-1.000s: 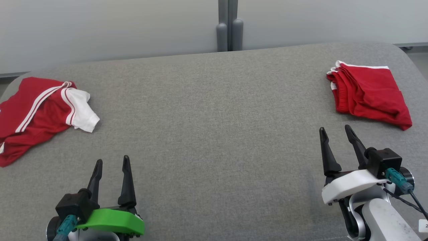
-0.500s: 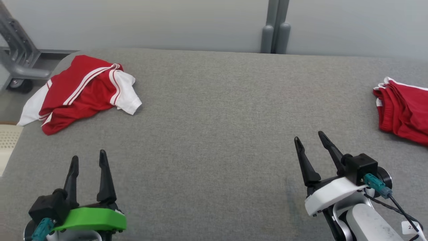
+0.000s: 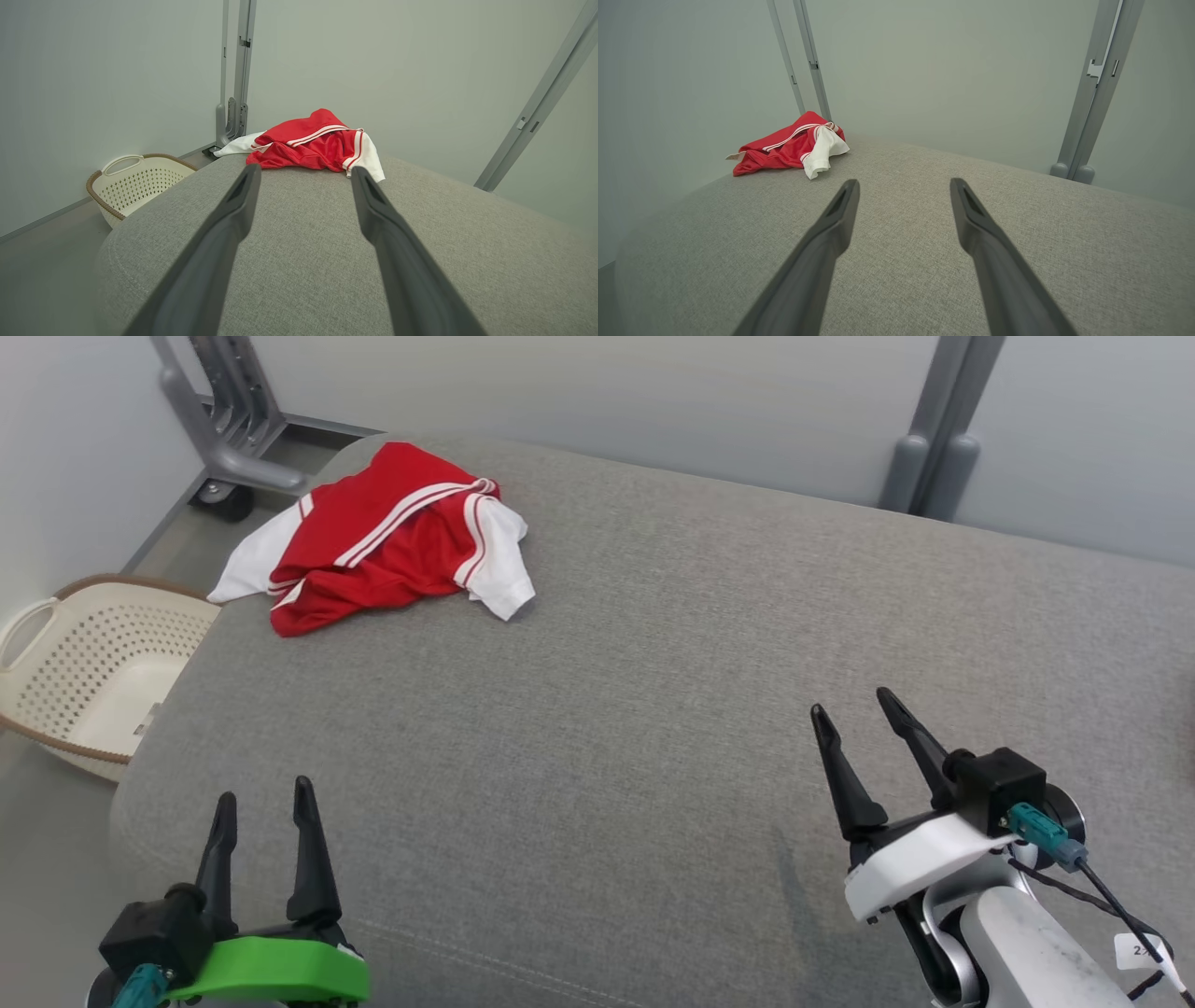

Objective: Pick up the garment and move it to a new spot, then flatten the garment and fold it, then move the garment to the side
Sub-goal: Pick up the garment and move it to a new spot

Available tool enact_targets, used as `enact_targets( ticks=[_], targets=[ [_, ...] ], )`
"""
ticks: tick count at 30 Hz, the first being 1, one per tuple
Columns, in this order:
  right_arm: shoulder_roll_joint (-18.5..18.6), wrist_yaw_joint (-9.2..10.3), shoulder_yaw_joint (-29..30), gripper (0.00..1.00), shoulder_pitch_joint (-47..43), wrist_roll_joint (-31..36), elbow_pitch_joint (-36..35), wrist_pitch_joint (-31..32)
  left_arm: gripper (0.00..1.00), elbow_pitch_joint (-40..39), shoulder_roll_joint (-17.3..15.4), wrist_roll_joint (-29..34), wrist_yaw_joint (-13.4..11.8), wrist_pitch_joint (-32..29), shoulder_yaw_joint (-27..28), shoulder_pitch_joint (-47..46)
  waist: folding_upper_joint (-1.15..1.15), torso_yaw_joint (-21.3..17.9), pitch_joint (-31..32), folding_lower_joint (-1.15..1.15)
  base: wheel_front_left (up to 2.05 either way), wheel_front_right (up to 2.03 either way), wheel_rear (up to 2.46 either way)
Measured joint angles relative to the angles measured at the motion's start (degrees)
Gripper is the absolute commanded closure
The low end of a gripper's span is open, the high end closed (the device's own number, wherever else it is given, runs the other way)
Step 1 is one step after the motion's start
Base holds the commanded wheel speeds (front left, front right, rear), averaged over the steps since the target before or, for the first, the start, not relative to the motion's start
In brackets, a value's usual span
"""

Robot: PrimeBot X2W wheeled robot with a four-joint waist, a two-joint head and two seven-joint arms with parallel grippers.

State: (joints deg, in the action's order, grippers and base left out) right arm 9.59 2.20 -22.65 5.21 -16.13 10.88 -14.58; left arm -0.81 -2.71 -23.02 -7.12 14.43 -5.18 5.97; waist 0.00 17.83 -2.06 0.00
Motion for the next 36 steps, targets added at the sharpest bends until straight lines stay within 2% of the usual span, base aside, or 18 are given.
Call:
enact_targets(
  ticks=[4, 9, 13, 18, 24, 28, 33, 36],
  targets=[
    [0.1, 1.31, 2.2, 0.00, 0.0, 0.0, -0.2, 0.0, 0.00, 0.4, 0.0, 0.0, 0.0, 0.0, -2.8, 0.0, 0.00, 3.3, 0.1, 0.00, 0.00, 0.00, 0.00],
    [0.0, 1.45, 2.5, 0.00, 0.0, 0.0, -0.4, 0.0, 0.00, 0.4, 0.0, -0.7, 0.0, 0.0, -2.6, -0.1, 0.00, 6.7, 0.1, 0.00, 0.00, 0.00, 0.00],
    [0.0, 1.57, 2.7, 0.00, 0.0, 0.0, -0.7, 0.0, 0.00, 0.3, 0.0, -1.0, 0.0, 0.0, -2.6, -0.1, 0.00, 7.7, -0.4, 0.00, 0.00, 0.00, 0.00],
    [0.3, 2.03, 3.3, 0.00, 0.0, 0.0, -1.3, 0.0, 0.00, -0.3, 0.0, -1.3, 0.0, 0.0, -3.2, -2.1, 0.00, 6.6, -1.3, 0.00, 0.00, 0.00, 0.00],
    [1.4, 2.50, 4.3, 0.00, 0.4, 0.6, -2.8, 0.0, 0.00, 0.4, 0.1, -1.9, 0.1, -0.7, -3.2, -12.4, 0.00, 4.0, -3.3, 0.00, 0.00, 0.00, 0.00],
    [2.1, 2.52, 4.6, 0.00, 1.6, 1.3, -3.7, 0.5, 0.00, 2.8, -0.2, -2.1, 0.1, -4.5, -2.0, -20.5, 0.00, 2.2, -4.7, 0.00, 0.00, 0.00, 0.00],
    [3.3, 2.53, 5.2, 0.00, 3.3, 2.2, -5.1, 1.1, 0.00, 7.1, -2.5, -2.1, 0.1, -9.3, 0.8, -30.1, 0.00, -0.4, -6.8, 0.00, 0.00, 0.00, 0.00],
    [3.5, 2.53, 5.1, 0.00, 4.4, 2.7, -6.1, 1.6, 0.00, 9.9, -2.4, -4.0, 0.1, -12.6, 3.0, -35.0, 0.00, -2.2, -8.1, 0.00, 0.00, 0.00, 0.00]
  ],
)
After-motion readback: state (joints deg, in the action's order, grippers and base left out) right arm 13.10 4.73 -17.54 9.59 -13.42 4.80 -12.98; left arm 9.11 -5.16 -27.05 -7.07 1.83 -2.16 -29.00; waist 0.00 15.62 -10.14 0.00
